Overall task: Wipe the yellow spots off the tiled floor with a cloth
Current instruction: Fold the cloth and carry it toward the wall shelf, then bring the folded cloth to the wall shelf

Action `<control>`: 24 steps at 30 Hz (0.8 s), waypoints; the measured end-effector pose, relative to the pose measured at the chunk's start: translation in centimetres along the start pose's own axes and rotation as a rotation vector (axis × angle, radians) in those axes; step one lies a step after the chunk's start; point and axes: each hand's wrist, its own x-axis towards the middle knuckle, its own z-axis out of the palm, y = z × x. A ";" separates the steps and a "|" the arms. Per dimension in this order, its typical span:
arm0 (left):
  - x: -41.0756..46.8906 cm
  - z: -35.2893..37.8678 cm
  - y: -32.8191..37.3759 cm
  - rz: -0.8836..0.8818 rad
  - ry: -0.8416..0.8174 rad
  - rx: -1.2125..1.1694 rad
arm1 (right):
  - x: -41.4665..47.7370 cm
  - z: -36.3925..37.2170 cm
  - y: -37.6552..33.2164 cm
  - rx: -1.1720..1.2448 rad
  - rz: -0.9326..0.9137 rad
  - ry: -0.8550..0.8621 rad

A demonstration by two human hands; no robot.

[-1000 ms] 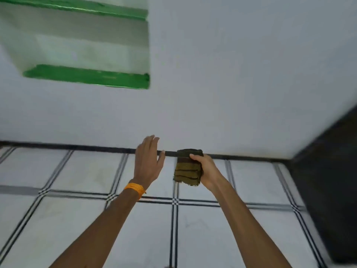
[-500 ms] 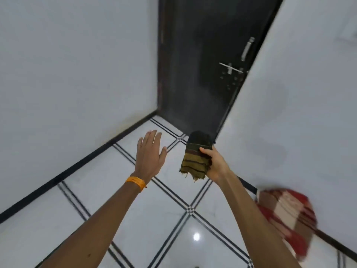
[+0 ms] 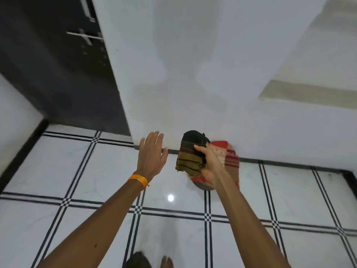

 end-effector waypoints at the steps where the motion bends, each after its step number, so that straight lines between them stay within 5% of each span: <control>1: 1.9 1.8 1.4 0.034 -0.036 -0.005 | 1.1 -2.1 -0.5 0.035 0.008 0.038; 15: 17.8 24.8 9.0 0.347 -0.324 -0.002 | 16.7 -21.1 -0.1 0.222 0.187 0.404; 24: 20.8 44.2 8.9 0.431 -0.435 0.076 | 30.8 -34.2 8.6 0.297 0.322 0.394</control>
